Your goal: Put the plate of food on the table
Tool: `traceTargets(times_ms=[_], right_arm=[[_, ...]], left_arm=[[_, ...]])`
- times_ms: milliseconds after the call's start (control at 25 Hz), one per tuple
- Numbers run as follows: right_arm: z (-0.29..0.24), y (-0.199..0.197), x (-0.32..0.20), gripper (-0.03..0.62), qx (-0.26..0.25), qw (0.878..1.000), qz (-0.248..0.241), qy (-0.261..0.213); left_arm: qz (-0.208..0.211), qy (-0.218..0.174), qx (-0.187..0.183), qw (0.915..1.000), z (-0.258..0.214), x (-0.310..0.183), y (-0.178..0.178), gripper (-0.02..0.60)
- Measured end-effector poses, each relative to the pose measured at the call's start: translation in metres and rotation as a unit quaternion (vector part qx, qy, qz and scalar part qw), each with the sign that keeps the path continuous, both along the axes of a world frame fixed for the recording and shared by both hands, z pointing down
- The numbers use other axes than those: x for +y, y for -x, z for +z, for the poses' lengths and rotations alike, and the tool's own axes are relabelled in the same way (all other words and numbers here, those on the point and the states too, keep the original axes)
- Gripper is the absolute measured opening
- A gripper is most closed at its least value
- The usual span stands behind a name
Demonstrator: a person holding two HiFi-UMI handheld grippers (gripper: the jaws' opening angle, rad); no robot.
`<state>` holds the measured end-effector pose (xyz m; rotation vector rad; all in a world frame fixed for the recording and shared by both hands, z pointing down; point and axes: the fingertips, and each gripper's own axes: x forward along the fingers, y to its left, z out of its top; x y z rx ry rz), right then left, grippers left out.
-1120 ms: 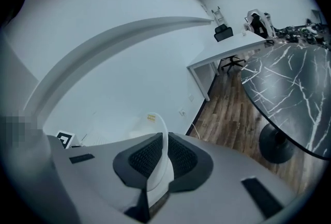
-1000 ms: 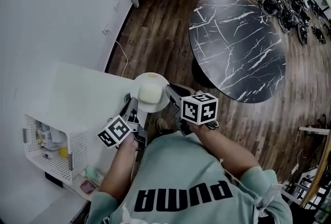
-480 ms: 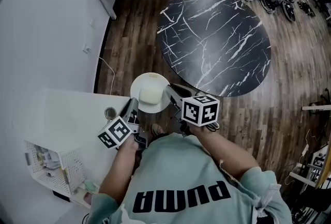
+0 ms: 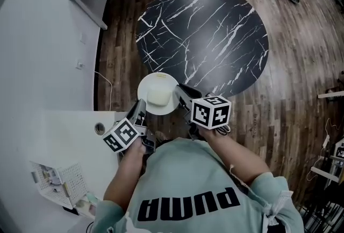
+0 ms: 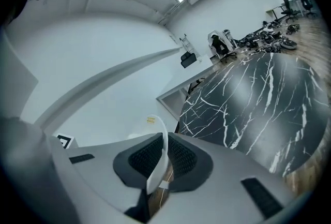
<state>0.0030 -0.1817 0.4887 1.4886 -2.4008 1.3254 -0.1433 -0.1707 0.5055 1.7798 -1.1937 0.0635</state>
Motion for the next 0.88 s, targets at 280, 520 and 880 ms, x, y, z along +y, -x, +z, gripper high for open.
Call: traceTargets(times_ms=[280, 520, 880], right_arm=[[0.001, -0.088, 0.002, 0.037, -0.015, 0.999, 0.034, -0.006], [0.0, -0.149, 0.002, 0.035, -0.022, 0.998, 0.062, -0.015], [0.013, -0.209, 0.001, 0.035, -0.033, 0.993, 0.114, -0.008]], left_arm=[[0.024, 0.002, -0.007, 0.9997, 0.001, -0.006, -0.086, 0.048], [0.045, -0.002, -0.012, 0.9989, -0.001, -0.012, -0.147, 0.048], [0.094, 0.0, -0.027, 0.9952, 0.004, -0.026, -0.207, 0.047]])
